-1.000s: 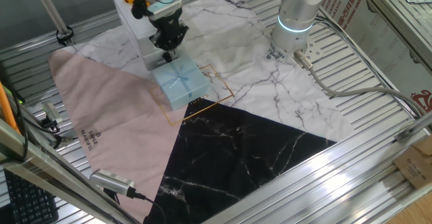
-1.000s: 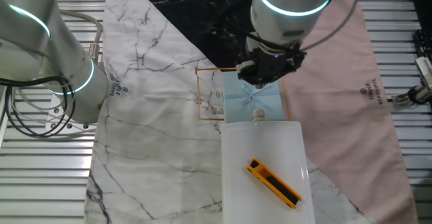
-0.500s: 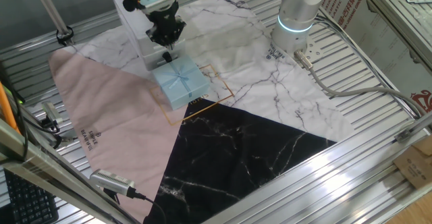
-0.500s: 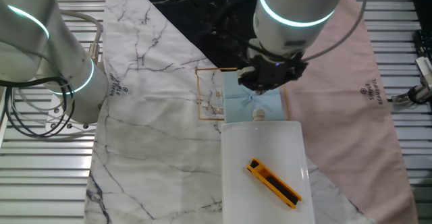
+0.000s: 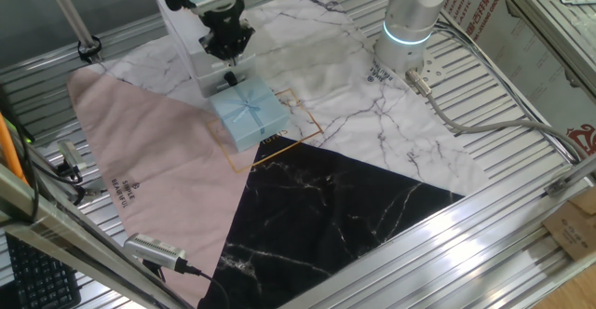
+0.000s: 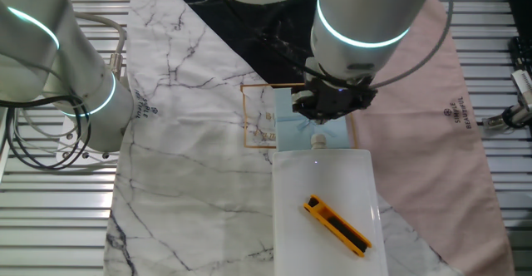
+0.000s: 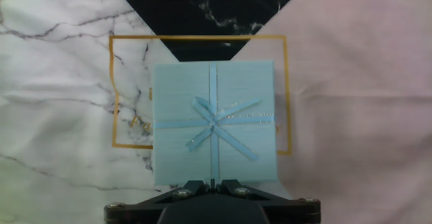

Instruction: Grasp the handle and open the drawer

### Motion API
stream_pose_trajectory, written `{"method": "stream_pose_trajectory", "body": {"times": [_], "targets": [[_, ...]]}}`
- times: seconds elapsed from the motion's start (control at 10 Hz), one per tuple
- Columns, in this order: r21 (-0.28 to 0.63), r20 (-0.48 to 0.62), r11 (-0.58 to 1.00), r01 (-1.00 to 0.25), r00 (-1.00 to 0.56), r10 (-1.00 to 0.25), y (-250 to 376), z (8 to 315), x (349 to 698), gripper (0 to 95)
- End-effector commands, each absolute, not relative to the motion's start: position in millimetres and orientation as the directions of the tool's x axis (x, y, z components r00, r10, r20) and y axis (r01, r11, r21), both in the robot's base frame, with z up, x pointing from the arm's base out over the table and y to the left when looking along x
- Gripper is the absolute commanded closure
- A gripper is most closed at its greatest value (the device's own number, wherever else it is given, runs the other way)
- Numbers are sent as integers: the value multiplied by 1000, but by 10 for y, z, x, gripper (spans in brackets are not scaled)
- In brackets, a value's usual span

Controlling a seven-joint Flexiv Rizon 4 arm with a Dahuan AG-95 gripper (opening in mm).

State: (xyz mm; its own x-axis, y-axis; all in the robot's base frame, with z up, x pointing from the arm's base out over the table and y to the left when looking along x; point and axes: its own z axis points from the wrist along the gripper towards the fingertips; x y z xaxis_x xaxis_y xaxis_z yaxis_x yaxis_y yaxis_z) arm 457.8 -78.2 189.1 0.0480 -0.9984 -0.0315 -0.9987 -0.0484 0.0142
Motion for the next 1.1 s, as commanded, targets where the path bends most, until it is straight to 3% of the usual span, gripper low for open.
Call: {"method": "stream_pose_trajectory", "body": {"times": [0.1, 1.1], "targets": [[12, -25, -46, -999, 45, -999, -827, 1920, 4573, 950], [2, -10, 22, -1000, -22, -1000, -985, 1905, 4612, 950]]}}
